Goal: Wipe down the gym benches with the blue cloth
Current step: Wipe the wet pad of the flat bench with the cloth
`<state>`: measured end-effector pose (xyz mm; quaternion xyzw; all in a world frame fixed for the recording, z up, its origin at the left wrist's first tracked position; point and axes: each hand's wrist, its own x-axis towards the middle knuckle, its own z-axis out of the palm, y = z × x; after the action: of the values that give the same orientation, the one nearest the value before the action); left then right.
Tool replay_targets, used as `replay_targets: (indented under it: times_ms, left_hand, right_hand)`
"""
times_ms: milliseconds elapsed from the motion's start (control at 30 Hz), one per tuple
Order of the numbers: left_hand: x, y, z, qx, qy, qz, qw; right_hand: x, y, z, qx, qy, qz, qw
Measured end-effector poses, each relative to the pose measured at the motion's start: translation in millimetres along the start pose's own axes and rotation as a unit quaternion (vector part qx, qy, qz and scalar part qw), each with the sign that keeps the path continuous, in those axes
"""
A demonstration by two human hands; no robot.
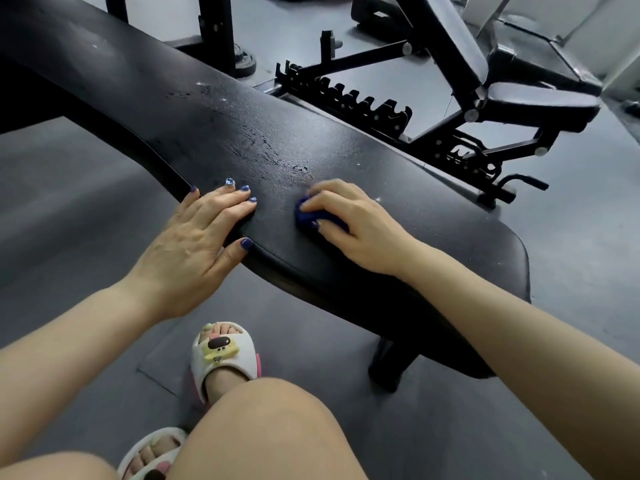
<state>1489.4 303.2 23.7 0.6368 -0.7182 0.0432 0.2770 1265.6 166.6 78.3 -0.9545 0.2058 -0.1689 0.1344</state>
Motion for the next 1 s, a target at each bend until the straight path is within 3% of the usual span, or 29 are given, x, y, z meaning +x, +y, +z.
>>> replay_targets:
  times_ms: [233,500,600,733,833,900,1000]
  left_hand:
    - [-1,-1,1,0.007,0.005,0.005,1.0]
    - [-1,3,-2,0.008,-0.004,-0.003,1.0]
    - [-2,1,-4,0.014,-0.007,0.004,1.0]
    - [-2,1,-5,0.01,-0.015,0.002,1.0]
    - [-2,8,-6,0.025,-0.019,0.007,0.999]
    - [-5,13,-3,0.044,-0.026,0.035,0.998]
    - [-7,15,-1,0.031,-0.039,0.033,0.998]
  right_hand:
    - [-101,22,-46,-0.019,0.026,0.089,0.995]
    - [-28,-25,3,-0.04,-0.001,0.026,0.999]
    - [-67,-22,-16,-0.03,-0.023,0.003,0.999]
    - [-139,-6,-42,-0.049,-0.01,0.047,0.998]
    - [-143,-16,-37,-0.067,0.018,0.064,0.996]
    - [-126,-31,-25,-0.073,0.014,0.032,0.997]
    - [-102,-39,-22,-0.043,-0.055,-0.058,0.996]
